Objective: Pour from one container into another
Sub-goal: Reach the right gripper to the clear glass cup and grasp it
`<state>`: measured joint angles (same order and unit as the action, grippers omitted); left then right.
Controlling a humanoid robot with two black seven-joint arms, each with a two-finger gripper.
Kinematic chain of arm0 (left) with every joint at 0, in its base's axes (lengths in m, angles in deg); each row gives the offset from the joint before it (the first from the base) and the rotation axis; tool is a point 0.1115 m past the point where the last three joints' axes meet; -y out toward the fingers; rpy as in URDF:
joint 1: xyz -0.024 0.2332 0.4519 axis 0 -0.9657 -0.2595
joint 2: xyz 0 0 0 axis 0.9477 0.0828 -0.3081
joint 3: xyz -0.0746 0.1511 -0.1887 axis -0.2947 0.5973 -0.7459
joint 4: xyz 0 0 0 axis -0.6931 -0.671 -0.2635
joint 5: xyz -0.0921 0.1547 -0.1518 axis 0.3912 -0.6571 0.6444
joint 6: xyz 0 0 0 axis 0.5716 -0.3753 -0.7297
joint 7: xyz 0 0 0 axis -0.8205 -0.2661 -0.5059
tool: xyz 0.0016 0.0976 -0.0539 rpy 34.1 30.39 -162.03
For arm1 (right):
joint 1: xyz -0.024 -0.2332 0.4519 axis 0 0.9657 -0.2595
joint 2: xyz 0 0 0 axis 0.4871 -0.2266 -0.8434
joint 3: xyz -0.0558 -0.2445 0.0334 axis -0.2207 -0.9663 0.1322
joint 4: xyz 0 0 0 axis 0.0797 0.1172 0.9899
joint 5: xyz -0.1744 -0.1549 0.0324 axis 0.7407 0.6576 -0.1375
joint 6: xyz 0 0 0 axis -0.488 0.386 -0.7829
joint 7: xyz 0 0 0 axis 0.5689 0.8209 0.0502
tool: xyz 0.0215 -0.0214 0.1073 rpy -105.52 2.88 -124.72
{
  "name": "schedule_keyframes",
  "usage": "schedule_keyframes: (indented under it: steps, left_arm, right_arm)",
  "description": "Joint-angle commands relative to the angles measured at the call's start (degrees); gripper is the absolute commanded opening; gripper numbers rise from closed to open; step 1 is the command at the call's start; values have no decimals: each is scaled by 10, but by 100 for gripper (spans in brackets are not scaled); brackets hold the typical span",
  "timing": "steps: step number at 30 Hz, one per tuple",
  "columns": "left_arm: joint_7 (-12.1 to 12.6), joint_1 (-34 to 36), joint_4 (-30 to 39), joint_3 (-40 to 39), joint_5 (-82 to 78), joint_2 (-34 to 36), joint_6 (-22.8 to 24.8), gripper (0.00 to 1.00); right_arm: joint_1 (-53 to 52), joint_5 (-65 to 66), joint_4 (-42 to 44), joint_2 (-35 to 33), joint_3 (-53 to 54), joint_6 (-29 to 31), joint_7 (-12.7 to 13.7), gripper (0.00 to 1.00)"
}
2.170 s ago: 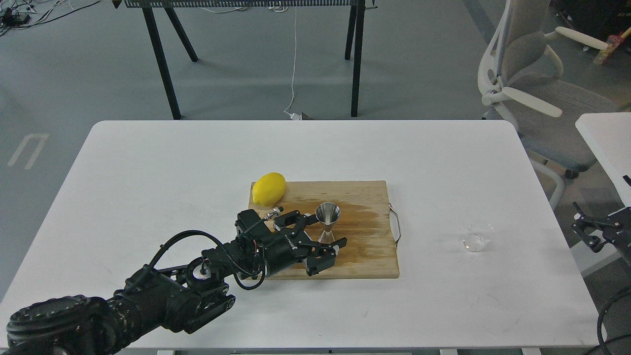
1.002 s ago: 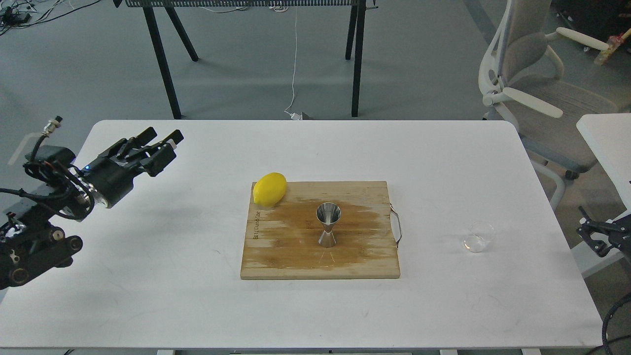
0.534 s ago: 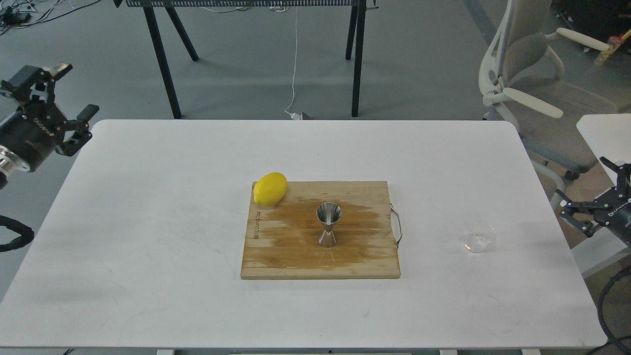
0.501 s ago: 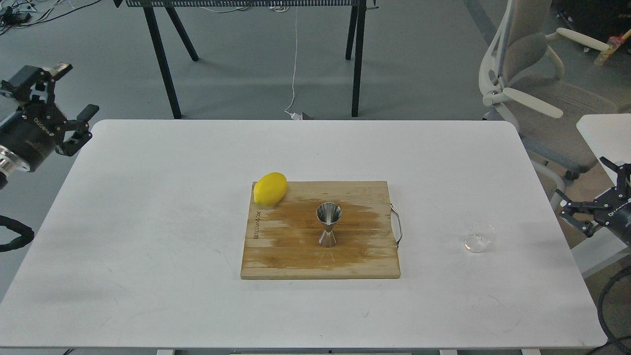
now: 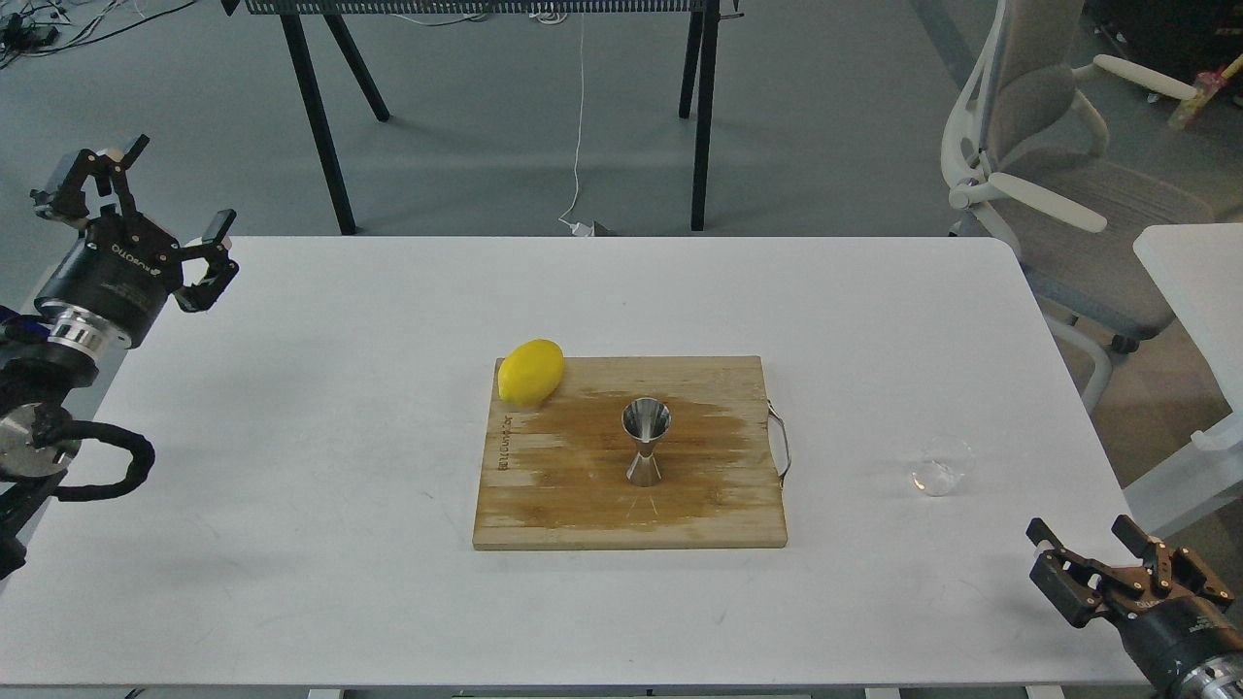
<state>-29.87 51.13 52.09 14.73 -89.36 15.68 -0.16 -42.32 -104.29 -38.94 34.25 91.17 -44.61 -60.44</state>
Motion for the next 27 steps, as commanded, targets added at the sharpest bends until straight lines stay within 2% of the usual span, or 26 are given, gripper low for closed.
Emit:
schedule_keyframes:
  steps: [1, 12, 21, 27]
  left_arm:
    - [0, -5, 0, 0, 0, -1, 0, 100]
    - [0, -29, 0, -1, 1, 2, 0, 100]
    - [0, -35, -1, -1, 1, 3, 0, 100]
    - [0, -36, -5, -1, 1, 2, 0, 100]
  right_arm:
    - [-9, 1, -1, 16, 0, 0, -5, 98]
    - [-96, 49, 9, 45, -4, 0, -48, 98]
    - [-117, 94, 22, 89, -1, -92, -55, 98]
    - [-120, 96, 31, 90, -3, -117, -56, 98]
